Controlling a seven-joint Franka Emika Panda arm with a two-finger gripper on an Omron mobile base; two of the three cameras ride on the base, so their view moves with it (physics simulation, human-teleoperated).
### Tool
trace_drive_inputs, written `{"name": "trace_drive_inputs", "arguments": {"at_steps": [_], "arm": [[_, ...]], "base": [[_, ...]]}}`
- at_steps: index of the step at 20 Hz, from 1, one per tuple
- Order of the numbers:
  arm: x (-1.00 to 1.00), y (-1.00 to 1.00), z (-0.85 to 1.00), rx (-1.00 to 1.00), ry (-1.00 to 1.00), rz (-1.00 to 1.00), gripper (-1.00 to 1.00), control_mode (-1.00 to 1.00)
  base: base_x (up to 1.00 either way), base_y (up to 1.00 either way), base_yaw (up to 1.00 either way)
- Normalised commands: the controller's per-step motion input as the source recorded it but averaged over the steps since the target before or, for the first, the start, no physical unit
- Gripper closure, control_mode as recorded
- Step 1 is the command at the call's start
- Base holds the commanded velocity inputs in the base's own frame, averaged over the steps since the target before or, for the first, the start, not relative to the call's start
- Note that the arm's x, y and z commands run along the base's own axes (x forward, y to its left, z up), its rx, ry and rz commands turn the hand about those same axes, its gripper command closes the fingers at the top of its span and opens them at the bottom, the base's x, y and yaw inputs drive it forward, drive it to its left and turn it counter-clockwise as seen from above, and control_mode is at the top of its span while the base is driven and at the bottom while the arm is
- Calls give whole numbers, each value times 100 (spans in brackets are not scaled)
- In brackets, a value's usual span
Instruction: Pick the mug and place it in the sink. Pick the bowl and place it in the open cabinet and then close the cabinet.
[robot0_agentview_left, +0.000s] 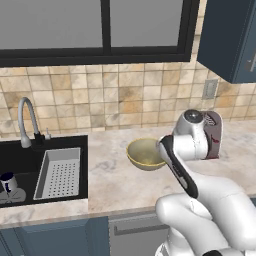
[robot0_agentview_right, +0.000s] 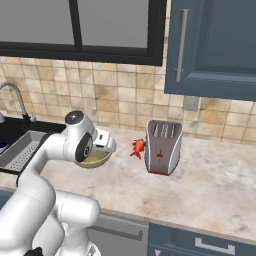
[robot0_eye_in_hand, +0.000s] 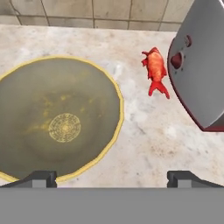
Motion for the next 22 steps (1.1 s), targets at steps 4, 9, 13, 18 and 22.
{"name": "trace_drive_inputs", "arguments": {"at_steps": [4,9,13,18,22], "arm": [[29,0,-22,0,8,0,-100,-100],[9,0,-15,0,3,-1,-100,-100],[1,0,-13,0,1,-4,-100,-100],[0,0,-29,0,0,-2,-100,-100],[1,0,-32,0,0,0,-100,-100]], "base": [[0,0,0],[0,0,0],[0,0,0],[0,0,0],[0,0,0]]}}
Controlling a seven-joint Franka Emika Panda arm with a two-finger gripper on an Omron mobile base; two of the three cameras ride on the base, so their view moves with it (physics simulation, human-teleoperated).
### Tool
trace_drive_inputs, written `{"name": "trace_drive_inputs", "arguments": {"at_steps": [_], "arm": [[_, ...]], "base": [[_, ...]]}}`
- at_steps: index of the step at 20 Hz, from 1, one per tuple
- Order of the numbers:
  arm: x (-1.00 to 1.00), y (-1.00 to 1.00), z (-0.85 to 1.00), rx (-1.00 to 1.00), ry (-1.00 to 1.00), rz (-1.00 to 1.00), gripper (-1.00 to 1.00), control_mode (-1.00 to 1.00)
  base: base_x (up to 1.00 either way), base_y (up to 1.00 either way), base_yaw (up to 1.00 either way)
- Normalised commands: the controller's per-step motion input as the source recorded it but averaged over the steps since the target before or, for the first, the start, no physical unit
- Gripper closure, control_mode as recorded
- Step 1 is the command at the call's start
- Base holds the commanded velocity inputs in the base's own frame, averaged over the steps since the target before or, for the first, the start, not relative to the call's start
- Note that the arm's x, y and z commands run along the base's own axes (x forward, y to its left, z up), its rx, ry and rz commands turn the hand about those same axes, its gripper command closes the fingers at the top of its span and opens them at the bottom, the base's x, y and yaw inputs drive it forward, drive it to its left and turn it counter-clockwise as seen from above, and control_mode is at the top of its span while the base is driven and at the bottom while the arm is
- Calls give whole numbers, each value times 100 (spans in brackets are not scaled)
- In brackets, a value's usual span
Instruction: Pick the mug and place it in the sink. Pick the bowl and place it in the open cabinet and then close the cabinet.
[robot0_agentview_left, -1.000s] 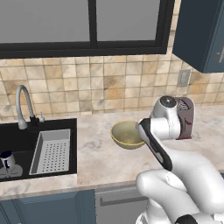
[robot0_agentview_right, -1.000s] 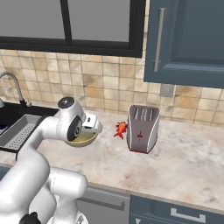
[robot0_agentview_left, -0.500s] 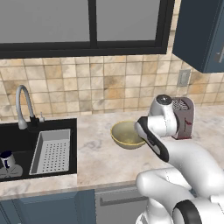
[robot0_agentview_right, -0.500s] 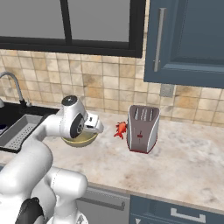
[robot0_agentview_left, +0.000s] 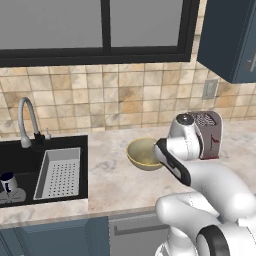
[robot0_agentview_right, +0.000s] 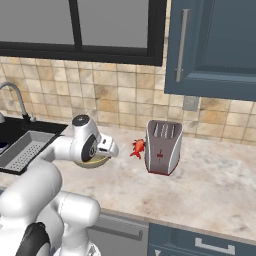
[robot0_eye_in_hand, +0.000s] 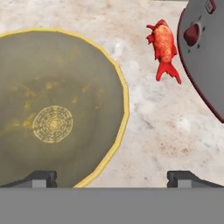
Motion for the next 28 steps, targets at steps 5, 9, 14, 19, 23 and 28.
{"name": "trace_drive_inputs", "arguments": {"at_steps": [5,9,14,19,23,28], "arm": [[17,-1,-12,0,-1,0,-100,-100],[34,0,0,0,0,0,-100,-100],[16,0,-9,0,1,0,-100,-100],[9,0,-26,0,10,0,-100,-100],[1,0,-31,0,14,0,-100,-100],[0,2,-31,0,13,0,-100,-100]], "base": [[0,0,0],[0,0,0],[0,0,0],[0,0,0],[0,0,0],[0,0,0]]}}
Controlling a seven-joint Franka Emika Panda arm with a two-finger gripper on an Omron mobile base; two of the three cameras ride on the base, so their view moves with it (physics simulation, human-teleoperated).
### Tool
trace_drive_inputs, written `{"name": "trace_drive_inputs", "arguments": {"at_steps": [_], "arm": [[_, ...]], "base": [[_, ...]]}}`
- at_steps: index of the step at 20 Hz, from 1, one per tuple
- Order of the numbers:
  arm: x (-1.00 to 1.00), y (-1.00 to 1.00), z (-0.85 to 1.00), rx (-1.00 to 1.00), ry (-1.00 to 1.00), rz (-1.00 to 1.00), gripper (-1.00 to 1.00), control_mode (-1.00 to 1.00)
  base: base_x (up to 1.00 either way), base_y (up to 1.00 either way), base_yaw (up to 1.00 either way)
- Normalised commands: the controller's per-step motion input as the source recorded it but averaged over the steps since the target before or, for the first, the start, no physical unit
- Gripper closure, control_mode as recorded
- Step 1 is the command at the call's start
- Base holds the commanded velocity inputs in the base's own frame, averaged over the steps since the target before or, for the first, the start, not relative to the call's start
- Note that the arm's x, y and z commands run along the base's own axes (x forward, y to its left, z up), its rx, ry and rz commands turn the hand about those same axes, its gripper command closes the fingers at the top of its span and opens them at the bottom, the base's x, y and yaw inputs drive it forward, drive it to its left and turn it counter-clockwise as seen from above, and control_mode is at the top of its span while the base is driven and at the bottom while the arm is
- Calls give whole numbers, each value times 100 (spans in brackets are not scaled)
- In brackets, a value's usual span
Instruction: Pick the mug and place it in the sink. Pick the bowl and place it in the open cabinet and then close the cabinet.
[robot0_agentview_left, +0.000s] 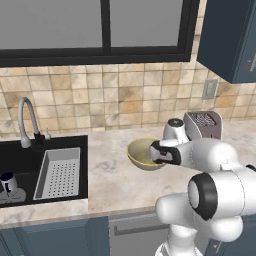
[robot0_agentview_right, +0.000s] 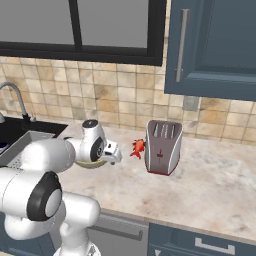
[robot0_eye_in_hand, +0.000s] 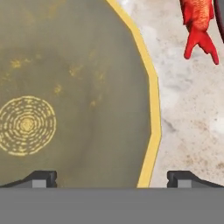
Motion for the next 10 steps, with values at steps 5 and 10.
{"name": "trace_drive_inputs", "arguments": {"at_steps": [5,10], "arm": [[0,6,-42,0,7,0,-100,-100],[0,9,-31,0,0,0,100,-100]], "base": [[0,0,0],[0,0,0]]}}
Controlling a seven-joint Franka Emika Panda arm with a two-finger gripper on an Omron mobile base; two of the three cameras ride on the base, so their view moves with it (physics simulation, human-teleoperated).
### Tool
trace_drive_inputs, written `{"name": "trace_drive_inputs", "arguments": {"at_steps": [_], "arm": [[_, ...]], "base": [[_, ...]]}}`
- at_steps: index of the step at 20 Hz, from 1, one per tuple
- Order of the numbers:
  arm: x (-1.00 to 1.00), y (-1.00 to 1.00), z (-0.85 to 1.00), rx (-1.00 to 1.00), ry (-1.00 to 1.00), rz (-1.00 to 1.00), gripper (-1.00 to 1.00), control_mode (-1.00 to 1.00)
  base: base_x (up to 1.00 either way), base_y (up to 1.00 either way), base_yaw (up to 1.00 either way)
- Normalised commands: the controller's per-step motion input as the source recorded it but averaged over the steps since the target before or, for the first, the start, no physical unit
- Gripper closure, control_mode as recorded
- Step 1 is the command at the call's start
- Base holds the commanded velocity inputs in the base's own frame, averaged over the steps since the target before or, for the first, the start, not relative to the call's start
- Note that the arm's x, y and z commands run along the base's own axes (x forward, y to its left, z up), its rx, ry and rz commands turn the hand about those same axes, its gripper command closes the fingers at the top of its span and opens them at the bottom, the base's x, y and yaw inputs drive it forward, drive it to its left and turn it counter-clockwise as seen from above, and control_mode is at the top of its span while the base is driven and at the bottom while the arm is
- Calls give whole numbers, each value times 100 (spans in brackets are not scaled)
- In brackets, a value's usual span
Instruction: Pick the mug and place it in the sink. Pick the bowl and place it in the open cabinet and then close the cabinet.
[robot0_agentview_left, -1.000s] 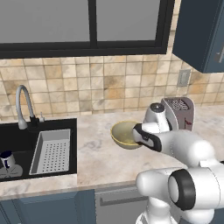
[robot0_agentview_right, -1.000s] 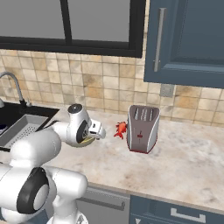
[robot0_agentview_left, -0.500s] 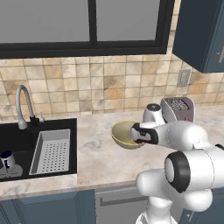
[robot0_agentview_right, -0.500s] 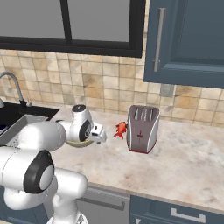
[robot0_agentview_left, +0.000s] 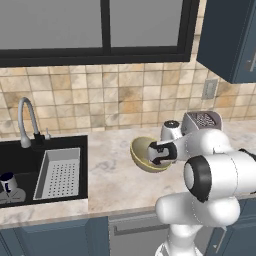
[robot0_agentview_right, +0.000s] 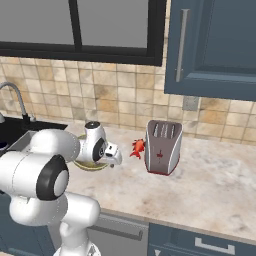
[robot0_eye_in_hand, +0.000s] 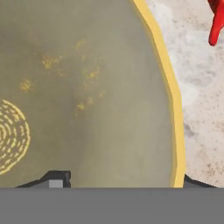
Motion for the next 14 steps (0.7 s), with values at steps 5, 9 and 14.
{"name": "trace_drive_inputs", "arguments": {"at_steps": [5,9,14], "arm": [[-1,0,-2,0,-2,0,100,-100],[-9,0,19,0,-11,-4,100,-100],[-39,-14,88,-1,-22,-20,100,-100]], "base": [[0,0,0],[0,0,0],[0,0,0]]}}
